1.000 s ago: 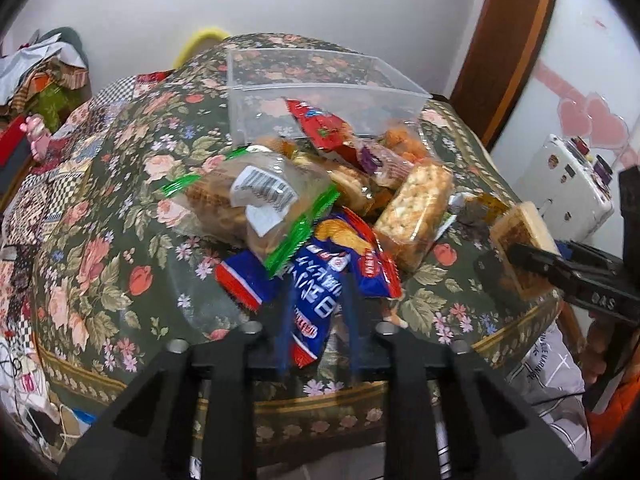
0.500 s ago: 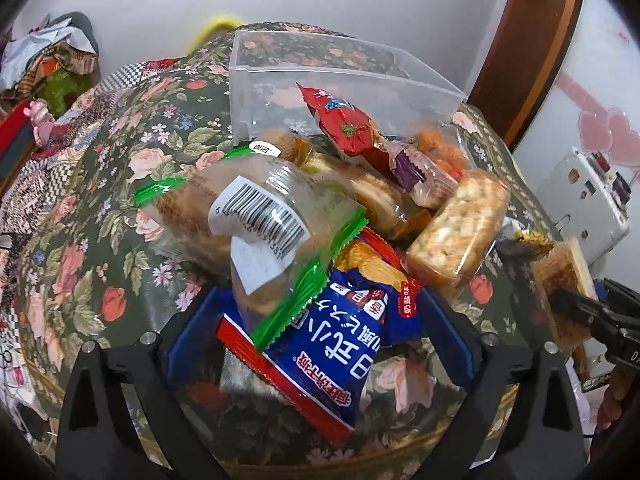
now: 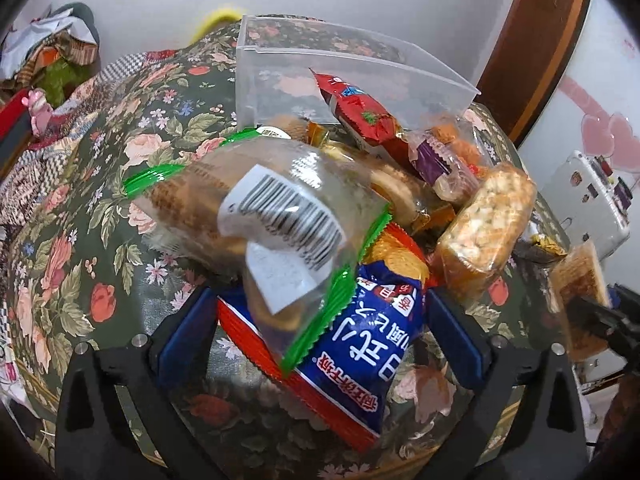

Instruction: Organize snacks

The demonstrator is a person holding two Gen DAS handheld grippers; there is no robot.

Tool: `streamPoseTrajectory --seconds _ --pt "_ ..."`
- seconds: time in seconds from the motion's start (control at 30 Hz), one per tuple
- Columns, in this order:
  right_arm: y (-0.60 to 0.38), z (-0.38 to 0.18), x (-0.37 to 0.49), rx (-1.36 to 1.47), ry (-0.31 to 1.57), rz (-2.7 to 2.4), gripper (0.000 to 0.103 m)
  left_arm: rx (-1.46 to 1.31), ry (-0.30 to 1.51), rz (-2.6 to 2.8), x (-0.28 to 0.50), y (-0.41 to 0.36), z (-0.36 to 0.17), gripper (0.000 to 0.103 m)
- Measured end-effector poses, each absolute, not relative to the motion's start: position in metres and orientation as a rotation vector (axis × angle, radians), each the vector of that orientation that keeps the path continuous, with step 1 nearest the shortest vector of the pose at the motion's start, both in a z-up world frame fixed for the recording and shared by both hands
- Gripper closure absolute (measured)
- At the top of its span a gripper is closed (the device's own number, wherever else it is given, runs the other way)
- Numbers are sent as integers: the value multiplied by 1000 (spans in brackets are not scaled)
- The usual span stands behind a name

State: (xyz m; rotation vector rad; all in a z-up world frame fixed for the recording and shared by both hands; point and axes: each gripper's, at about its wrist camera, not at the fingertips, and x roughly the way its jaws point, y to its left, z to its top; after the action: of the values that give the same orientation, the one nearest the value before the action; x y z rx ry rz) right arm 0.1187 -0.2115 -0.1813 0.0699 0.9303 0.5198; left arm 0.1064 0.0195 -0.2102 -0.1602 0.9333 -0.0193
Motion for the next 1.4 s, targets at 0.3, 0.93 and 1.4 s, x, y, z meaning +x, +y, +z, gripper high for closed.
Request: streamPoseTrajectory --seconds 0.3,0.93,1.4 --pt "-205 -165 117 57 882 536 51 -162 959 -61 74 24 -206 44" --pt "-195 -139 125 62 806 557 51 -166 843 -131 35 14 -142 83" --pt "-198 -132 133 87 786 556 51 -165 834 -134 67 13 -126 101"
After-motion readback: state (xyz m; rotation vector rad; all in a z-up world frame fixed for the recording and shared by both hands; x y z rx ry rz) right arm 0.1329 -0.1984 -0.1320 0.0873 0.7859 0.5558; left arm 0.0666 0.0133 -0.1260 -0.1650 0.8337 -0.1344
